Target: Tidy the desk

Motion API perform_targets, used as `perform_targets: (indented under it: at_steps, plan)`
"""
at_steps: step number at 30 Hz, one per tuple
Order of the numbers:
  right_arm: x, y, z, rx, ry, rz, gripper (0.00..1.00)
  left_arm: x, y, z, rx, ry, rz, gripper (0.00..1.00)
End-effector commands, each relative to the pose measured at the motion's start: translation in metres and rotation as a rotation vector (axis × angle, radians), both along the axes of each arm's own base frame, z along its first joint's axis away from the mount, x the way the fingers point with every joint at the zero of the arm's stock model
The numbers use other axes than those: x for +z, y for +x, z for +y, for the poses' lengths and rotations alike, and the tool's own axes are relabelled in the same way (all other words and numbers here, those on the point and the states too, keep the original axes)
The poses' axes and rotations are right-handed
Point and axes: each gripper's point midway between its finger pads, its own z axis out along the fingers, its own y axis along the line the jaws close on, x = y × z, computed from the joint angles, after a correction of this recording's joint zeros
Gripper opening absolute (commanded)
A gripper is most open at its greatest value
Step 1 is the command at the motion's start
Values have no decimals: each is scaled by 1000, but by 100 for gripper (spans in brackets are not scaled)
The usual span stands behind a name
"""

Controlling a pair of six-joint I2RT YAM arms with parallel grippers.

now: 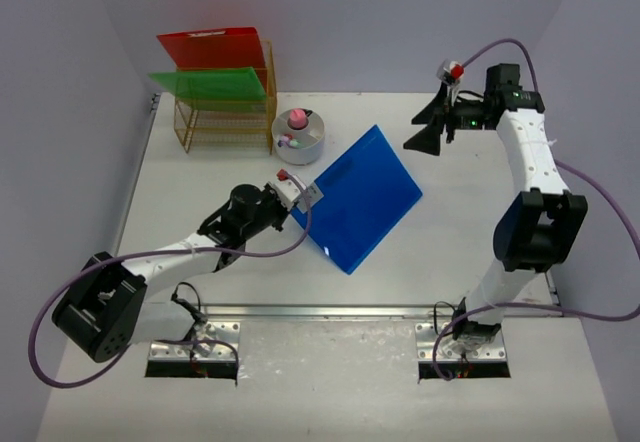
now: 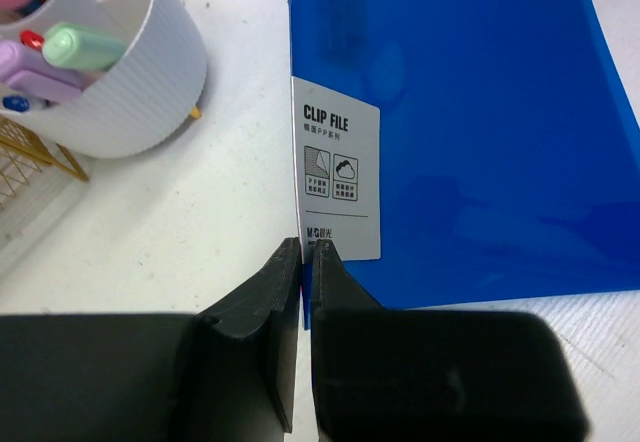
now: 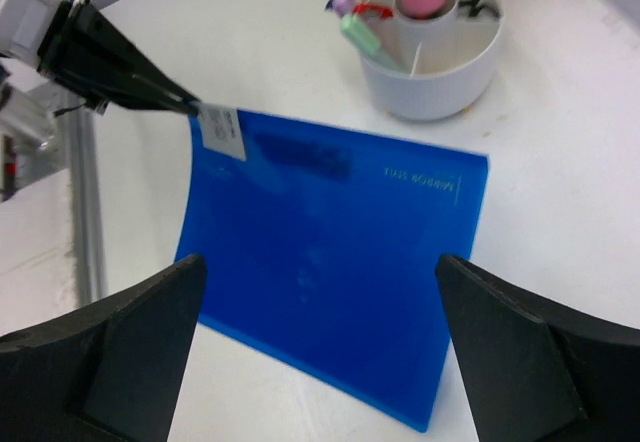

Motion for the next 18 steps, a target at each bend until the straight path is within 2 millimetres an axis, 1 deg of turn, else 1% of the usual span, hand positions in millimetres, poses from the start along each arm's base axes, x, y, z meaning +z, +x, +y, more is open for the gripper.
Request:
perform_targets:
  at_steps: [1, 2, 4, 7, 11, 15, 17, 18]
  plan:
    - [-51, -32, 8, 65, 74, 250, 98, 35, 0, -8, -92, 14, -200, 0]
    - [-65, -37, 9, 63, 89, 290, 98, 38, -1, -7, -97, 12, -216, 0]
    - [-84, -36, 8, 51, 103, 298, 98, 42, -3, -8, -105, 6, -236, 0]
    - [-114, -40, 7, 35, 127, 356, 98, 49, -5, -8, -114, -7, -260, 0]
    - [-131, -29, 1, 15, 157, 373, 97, 55, -11, -7, -135, -7, -289, 0]
    - [-149, -25, -2, -4, 140, 358, 97, 59, -17, -6, -146, -7, -306, 0]
    - [-155, -24, -7, -20, 138, 359, 97, 59, -19, -4, -148, -7, -305, 0]
    - [-155, -21, -11, -29, 141, 355, 97, 57, -21, -4, -148, -6, -302, 0]
